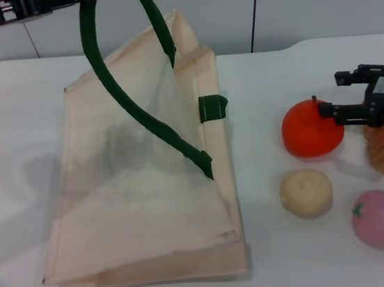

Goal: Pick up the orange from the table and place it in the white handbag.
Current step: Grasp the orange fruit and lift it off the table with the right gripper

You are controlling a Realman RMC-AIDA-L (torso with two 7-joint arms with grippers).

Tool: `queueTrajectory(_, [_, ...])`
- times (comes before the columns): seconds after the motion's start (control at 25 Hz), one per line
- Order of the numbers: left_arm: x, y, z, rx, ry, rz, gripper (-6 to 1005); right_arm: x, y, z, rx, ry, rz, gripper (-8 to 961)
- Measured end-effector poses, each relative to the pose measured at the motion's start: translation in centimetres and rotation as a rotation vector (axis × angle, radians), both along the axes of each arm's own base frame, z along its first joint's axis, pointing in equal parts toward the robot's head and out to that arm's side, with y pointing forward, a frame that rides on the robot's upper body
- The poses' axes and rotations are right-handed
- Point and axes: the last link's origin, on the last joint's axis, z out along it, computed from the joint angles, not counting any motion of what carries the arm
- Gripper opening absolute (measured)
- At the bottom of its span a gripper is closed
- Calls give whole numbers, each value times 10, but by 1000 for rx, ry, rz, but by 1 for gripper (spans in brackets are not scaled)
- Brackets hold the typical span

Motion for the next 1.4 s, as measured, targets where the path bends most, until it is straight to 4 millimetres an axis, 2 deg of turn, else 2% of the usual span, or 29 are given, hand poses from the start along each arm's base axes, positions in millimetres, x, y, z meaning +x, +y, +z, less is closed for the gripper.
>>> queueTrajectory(0.2, [1, 0, 0, -4, -3, 0, 137, -4, 8, -13, -16, -45, -16, 785])
queueTrajectory(0.44, [2, 0, 0, -8, -7, 4, 137, -6, 9, -18, -35, -64, -11, 803])
queueTrajectory(0.64, [3, 1, 1, -12, -12, 6, 137, -7, 11, -24, -57, -96, -18, 893])
queueTrajectory(1.0, [5, 1, 4, -7, -34, 4, 137, -10, 17, -37, -71, -136, -34, 889])
queueTrajectory(1.4, [3, 0, 4, -5, -37, 6, 137, 0, 21, -41, -56, -205, -78, 884])
